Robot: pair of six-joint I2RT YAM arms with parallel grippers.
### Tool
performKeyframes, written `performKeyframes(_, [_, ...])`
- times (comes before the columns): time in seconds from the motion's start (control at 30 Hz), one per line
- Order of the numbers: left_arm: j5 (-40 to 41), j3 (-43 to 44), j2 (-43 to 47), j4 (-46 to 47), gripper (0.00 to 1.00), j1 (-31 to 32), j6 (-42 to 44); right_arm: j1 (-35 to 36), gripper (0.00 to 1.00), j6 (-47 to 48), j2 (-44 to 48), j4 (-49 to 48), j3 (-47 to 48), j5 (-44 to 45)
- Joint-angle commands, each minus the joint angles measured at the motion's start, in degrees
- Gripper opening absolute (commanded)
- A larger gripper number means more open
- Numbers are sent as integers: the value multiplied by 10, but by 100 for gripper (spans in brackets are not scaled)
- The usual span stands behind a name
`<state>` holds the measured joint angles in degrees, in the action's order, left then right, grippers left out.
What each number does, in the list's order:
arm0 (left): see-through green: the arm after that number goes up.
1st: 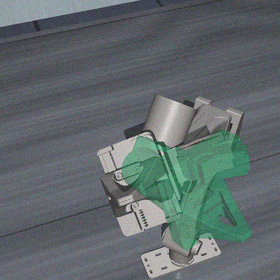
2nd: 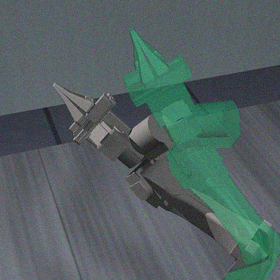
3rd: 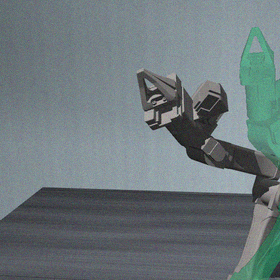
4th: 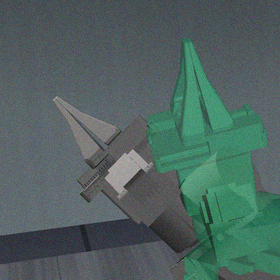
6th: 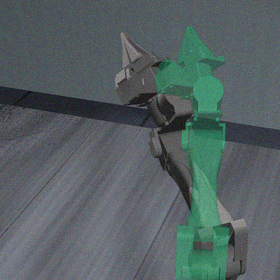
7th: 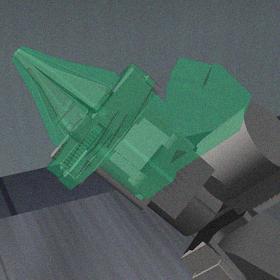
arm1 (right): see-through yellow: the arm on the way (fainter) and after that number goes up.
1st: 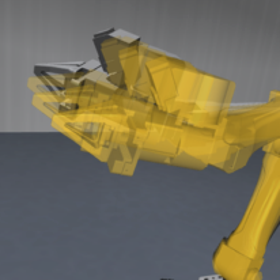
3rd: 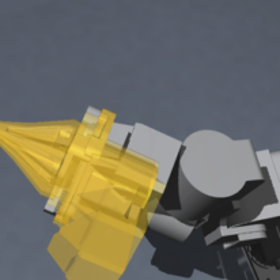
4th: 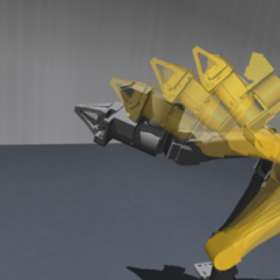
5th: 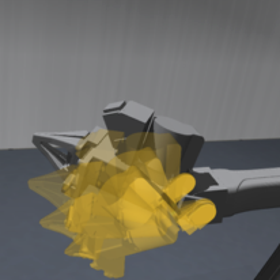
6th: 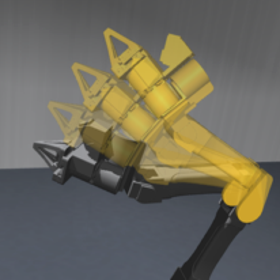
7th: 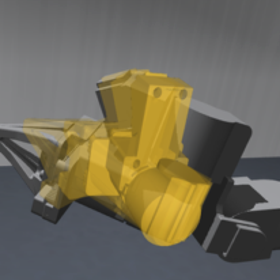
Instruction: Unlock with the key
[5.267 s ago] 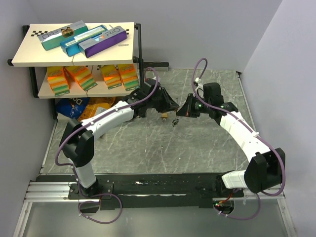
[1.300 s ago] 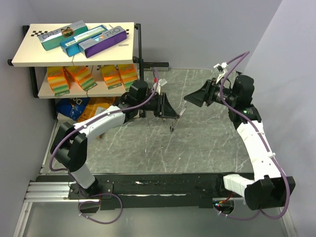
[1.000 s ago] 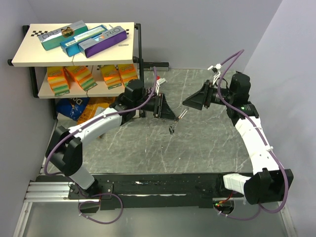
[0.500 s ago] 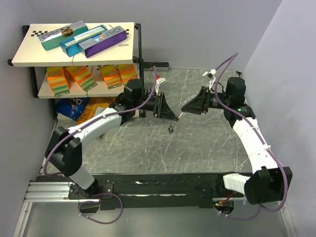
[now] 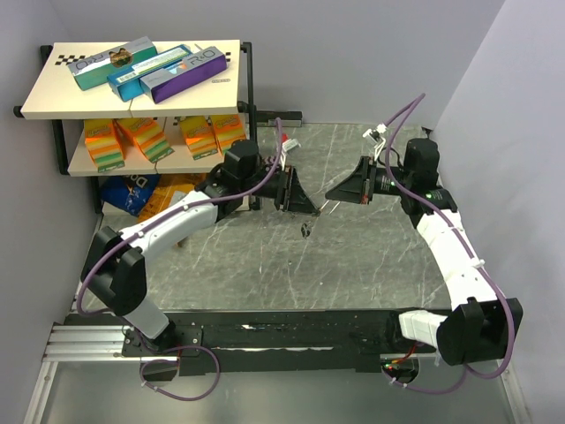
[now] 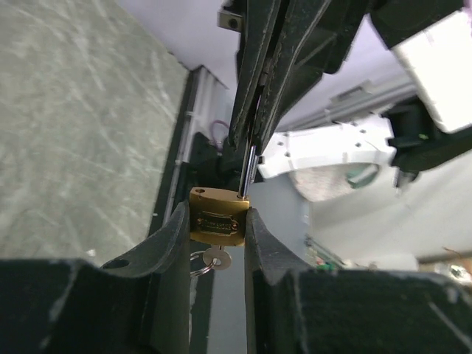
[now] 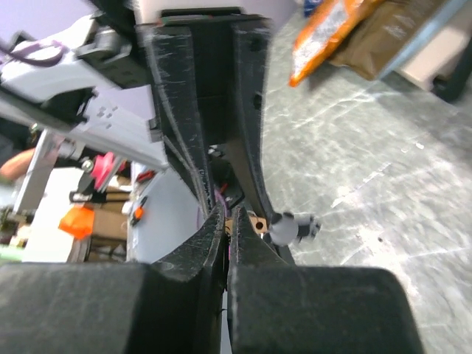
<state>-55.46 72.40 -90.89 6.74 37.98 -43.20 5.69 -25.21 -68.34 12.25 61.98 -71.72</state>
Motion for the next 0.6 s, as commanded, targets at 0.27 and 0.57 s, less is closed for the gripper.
performKeyframes(0.27, [399,142,-20,-225,1,70,150,5,0,90,-57,195,100,211])
performKeyframes(0.57, [553,227,-85,-331,1,140,137,8,0,79,-79,223,87,294])
